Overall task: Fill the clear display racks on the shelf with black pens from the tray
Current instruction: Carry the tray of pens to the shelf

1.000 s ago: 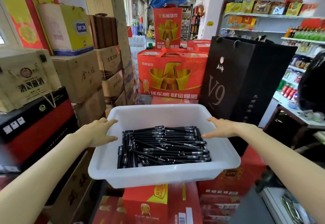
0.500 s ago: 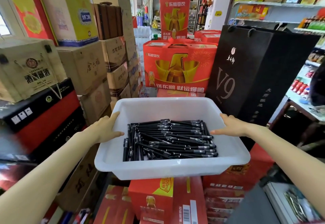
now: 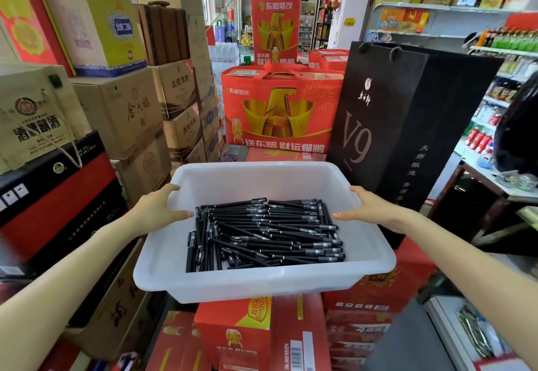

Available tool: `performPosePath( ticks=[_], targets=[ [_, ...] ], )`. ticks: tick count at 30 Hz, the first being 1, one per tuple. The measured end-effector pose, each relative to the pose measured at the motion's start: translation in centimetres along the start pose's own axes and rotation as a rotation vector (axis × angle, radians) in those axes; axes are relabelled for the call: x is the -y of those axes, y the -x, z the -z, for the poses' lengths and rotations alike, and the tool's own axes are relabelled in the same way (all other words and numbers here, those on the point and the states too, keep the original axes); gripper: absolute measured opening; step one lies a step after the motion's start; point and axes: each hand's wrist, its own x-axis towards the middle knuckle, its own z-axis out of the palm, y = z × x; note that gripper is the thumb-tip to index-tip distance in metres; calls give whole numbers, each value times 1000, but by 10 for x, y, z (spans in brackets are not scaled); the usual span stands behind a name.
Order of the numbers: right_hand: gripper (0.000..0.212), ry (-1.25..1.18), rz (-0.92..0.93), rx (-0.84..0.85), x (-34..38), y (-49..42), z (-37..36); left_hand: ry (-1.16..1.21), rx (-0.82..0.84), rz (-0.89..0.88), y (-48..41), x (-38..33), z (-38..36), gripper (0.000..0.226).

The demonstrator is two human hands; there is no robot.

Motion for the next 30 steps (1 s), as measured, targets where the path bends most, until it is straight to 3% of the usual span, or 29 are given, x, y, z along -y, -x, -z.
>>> performPosePath(
  ticks=[9, 18, 26, 30],
  targets=[
    [96, 55, 72, -83, -9, 6, -9, 144, -111, 31, 7, 3, -11, 72],
    [81, -359, 83, -167, -9, 8, -8, 502, -290, 257, 1, -4, -14, 64],
    [72, -449, 115, -126, -15, 31, -15, 512, -294, 255, 27, 3, -3, 58],
    [83, -457, 96, -169, -20, 61, -19, 548, -280, 216, 49, 7, -1, 58]
  ],
)
